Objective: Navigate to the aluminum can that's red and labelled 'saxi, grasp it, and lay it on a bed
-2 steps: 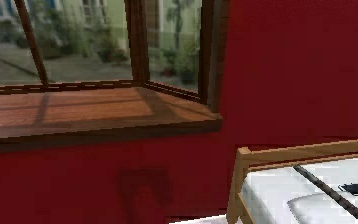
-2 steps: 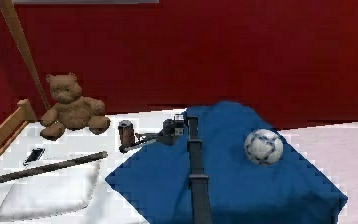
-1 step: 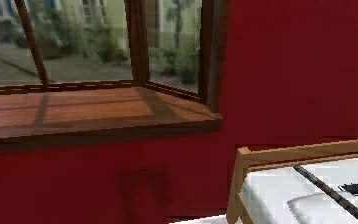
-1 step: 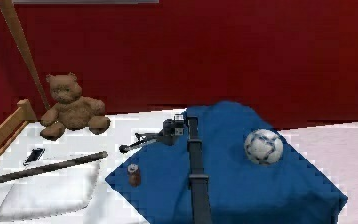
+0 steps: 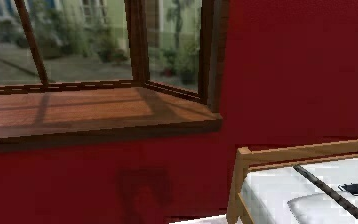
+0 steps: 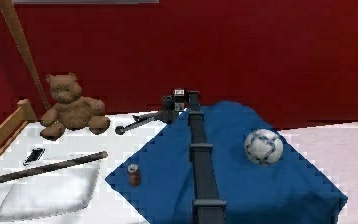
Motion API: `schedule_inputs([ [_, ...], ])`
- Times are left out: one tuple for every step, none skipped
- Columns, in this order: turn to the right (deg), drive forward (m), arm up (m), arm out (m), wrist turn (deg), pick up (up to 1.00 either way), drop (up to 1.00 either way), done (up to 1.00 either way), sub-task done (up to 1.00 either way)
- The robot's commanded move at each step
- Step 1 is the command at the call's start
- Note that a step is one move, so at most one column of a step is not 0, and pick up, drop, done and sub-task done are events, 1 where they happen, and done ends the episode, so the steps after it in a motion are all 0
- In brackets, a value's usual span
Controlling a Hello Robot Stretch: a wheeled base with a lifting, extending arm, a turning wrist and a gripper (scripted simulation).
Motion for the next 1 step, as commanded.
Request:
schedule_inputs([
  [0.0, 0.0, 0.0, -0.08, 0.0, 0.0, 0.0, 0.0, 0.0],
])
